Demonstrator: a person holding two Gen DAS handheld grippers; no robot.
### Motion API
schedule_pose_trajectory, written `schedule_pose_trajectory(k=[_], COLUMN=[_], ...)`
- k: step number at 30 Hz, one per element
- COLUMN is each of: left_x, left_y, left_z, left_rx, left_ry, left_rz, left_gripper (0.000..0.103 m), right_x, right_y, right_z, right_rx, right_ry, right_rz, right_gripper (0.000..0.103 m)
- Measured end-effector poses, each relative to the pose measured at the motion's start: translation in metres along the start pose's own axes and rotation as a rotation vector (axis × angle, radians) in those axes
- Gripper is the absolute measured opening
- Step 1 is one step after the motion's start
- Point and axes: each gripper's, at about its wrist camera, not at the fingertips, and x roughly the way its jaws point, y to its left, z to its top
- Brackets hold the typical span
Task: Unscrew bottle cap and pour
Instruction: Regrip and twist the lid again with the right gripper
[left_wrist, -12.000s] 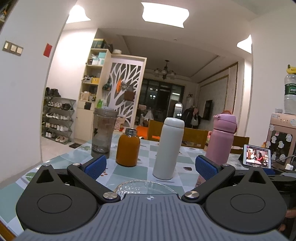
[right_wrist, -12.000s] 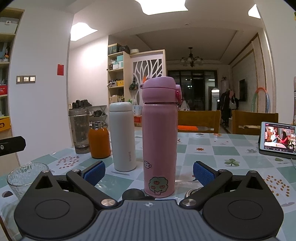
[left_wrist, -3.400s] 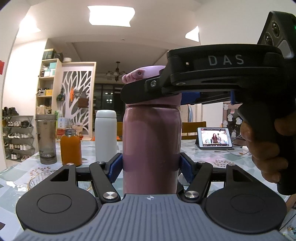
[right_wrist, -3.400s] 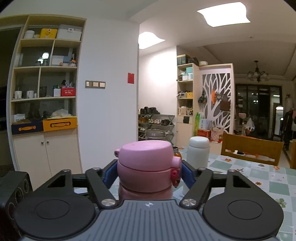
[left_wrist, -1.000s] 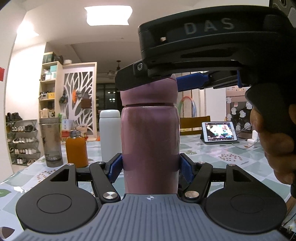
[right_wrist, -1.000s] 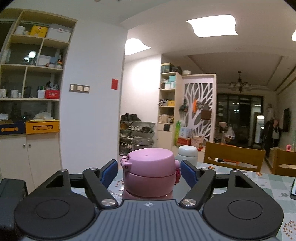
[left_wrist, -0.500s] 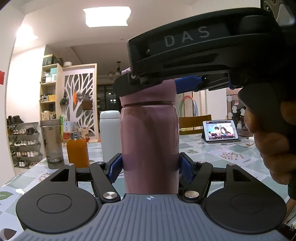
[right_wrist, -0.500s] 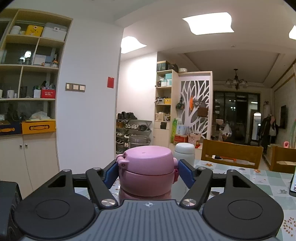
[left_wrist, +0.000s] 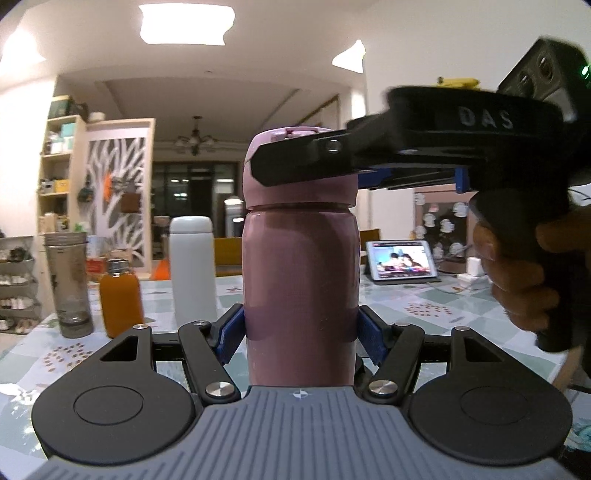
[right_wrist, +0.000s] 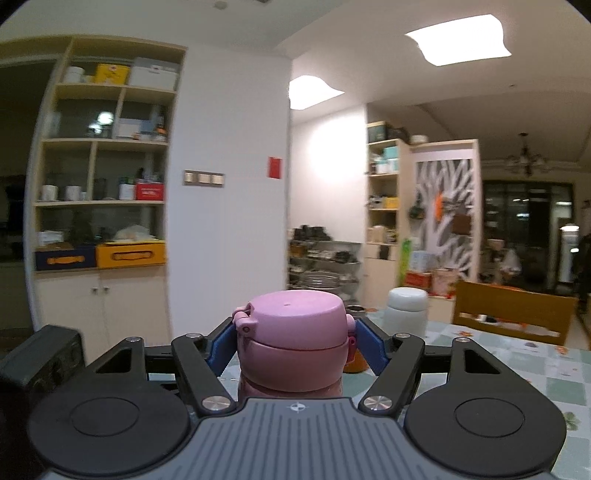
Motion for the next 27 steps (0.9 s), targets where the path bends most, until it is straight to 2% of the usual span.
schedule_pose_trajectory(k=[6, 11, 19, 21, 22, 27], left_x=[0.001, 0.001, -0.002, -0.003, -0.003, -0.005], left_y=[0.016, 0.024, 0.02, 0.018, 0.018, 0.008], left_z=[-0.001, -0.004, -0.007, -0.005, -0.004, -0.004], left_rx=[0.012, 0.017, 0.004, -0.002, -0.004, -0.009], left_ry=[0.003, 0.003, -0.003, -0.001, 0.0, 0.002], left_rz=[-0.101, -0.152, -0.13, -0.113, -0.105, -0.05], left_gripper=[0.067, 0.067, 0.067, 0.067, 0.067, 0.067], right_x=[-0.001, -0.003, -0.009, -0.009, -0.01, -0.008], right_y=[-0.025, -0.037, -0.043, -0.042, -0.04, -0.03], right_z=[0.008, 0.014, 0.02, 0.018, 0.019, 0.023], right_rx=[-0.041, -0.045, -0.047, -0.049, -0.049, 0.02], right_ry=[-0.003, -0.011, -0.022, -0.022, -0.024, -0.011], right_rz=[0.158, 0.223, 0.218, 0.21, 0.191, 0.094], right_gripper=[0.071, 0.071, 0.072, 0.076, 0.081, 0.083])
